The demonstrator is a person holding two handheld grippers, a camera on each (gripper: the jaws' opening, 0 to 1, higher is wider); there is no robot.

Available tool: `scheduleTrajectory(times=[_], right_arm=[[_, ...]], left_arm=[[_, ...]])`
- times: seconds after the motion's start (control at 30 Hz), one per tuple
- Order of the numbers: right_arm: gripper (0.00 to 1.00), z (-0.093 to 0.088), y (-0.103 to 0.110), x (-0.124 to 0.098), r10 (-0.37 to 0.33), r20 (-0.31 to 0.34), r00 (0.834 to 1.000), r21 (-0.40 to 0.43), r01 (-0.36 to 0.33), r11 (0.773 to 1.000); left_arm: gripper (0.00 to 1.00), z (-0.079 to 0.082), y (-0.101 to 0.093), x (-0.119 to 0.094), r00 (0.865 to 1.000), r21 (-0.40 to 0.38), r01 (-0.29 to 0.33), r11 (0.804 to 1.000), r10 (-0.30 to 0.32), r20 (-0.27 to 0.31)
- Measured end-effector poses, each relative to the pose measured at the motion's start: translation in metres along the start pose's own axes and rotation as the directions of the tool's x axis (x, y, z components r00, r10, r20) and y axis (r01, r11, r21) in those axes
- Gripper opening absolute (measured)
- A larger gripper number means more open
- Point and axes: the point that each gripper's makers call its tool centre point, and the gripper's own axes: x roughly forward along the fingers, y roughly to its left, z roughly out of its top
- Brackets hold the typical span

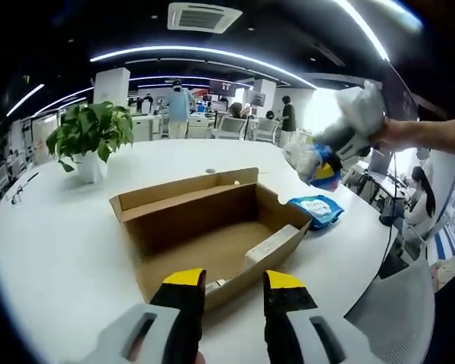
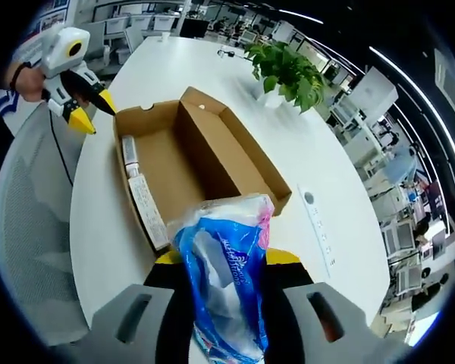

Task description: Operate the shoe box by opening the lid, removing the specified soft item, and placing it in the target area until the item is outside and the box remains undamaged.

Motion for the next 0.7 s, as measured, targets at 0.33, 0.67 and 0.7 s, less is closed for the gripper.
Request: scheduleTrajectory(times=[0.33, 0.67, 0.7], right_arm=[[0.29, -0.053, -0.005, -0.020, -0.010, -0.047, 0.999, 0.049, 0.012, 0.999], [0.29, -0.109, -0.011, -0.039, -0.015, -0.111, 0.994, 0.040, 0.019, 0.999], [0.29, -0.118, -0.013, -0.041, -0.016, -0.124, 0.992, 0.036, 0.020, 0.999]], left_arm=[[0.31, 0.004, -0.007, 0.001, 1.000, 0.006, -0.011, 1.000, 0.011, -0.010], [0.31, 0.011, -0.008, 0.002, 0.999, 0.011, -0.032, 0.999, 0.032, -0.009], [0.31, 0.011, -0.007, 0.002, 0.999, 0.011, -0.034, 0.999, 0.034, -0.009]])
